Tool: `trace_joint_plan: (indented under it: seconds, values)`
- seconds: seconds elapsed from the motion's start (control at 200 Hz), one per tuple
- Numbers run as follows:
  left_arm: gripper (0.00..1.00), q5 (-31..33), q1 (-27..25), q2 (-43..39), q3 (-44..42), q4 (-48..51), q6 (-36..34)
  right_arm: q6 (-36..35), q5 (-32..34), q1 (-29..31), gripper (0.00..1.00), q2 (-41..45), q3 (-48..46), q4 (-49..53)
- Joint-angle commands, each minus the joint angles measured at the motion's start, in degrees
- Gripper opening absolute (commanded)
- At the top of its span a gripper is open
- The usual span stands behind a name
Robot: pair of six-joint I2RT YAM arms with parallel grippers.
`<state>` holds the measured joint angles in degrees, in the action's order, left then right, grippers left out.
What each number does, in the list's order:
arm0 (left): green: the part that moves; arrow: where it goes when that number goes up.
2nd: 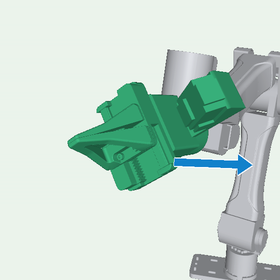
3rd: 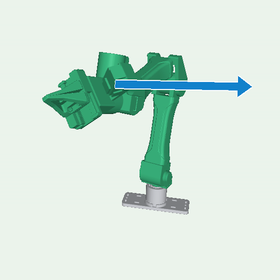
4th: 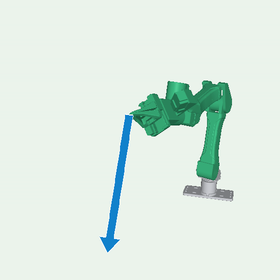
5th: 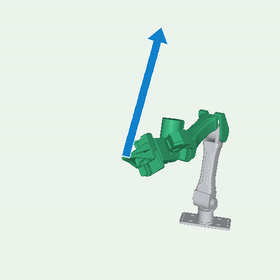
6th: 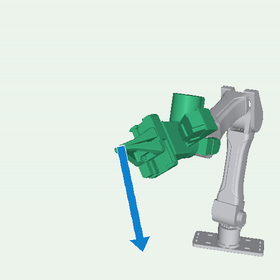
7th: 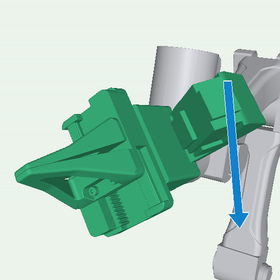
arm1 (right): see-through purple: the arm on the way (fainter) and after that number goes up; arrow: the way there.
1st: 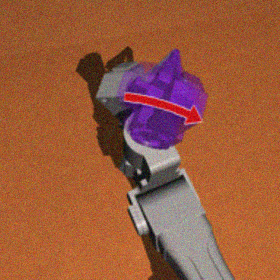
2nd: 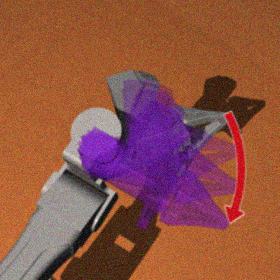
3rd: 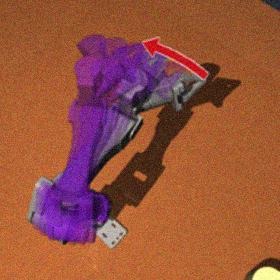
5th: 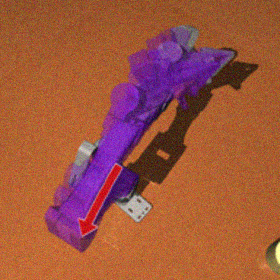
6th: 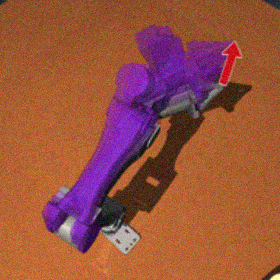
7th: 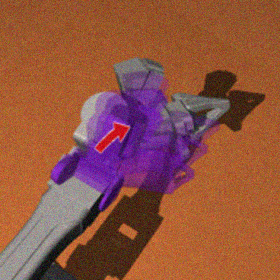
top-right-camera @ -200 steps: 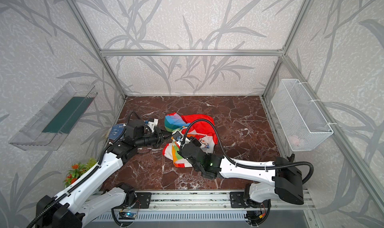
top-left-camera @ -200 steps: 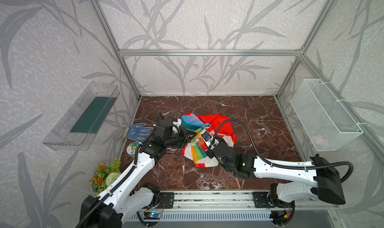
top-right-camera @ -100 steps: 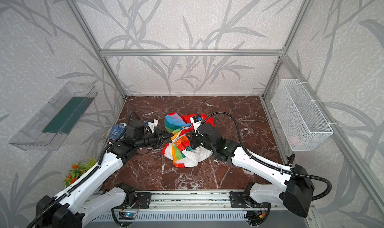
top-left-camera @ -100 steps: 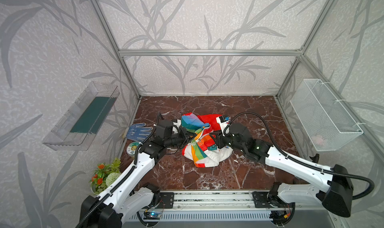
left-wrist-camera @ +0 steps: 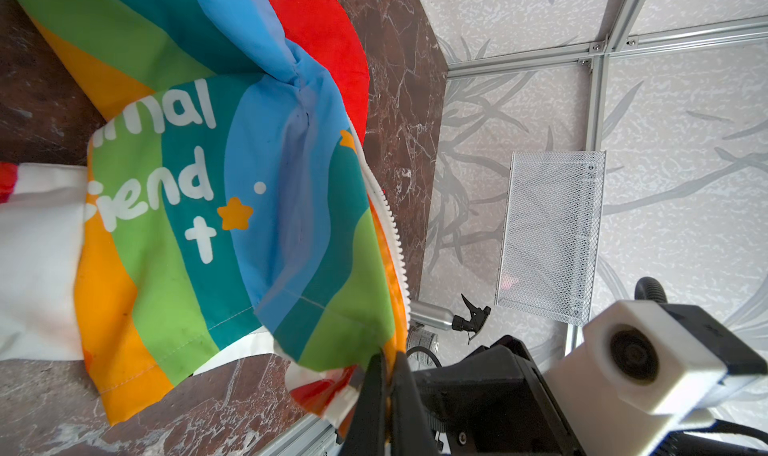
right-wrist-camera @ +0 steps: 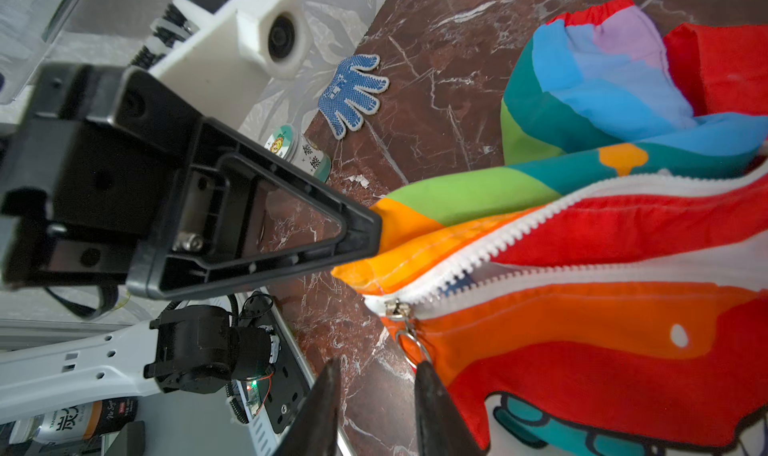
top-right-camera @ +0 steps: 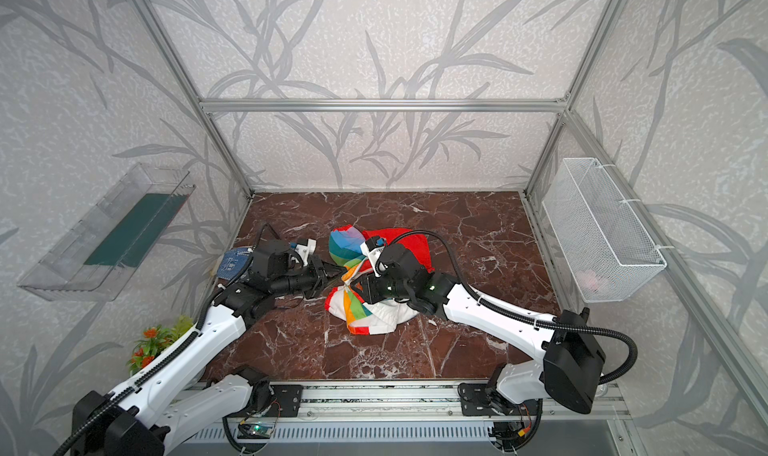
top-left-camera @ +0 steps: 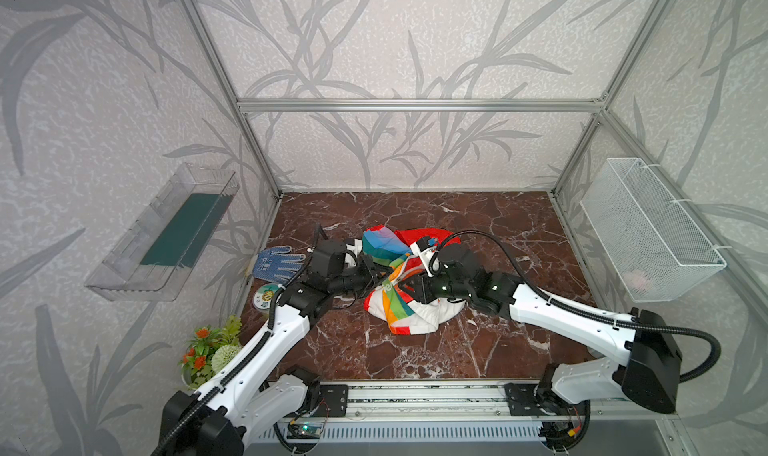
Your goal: Zip up the jacket
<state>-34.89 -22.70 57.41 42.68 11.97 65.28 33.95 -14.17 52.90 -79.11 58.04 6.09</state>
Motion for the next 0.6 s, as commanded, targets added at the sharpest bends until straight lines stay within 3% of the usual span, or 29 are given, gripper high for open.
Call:
trace_joint_plan:
  seconds: [0.0,0.595]
  values:
    - [0.00,-0.45,0.42,-0.41,0.66,-0.79,-0.63,1.20,-1.43,0.36,0.33,-0.57,-0.95,-2.02]
    - [0.00,0.05,0.33,-1.38,0.31,-0.37,-0.07,0.76,-1.76,0.27,0.45,-3.77,-0.61,-4.67]
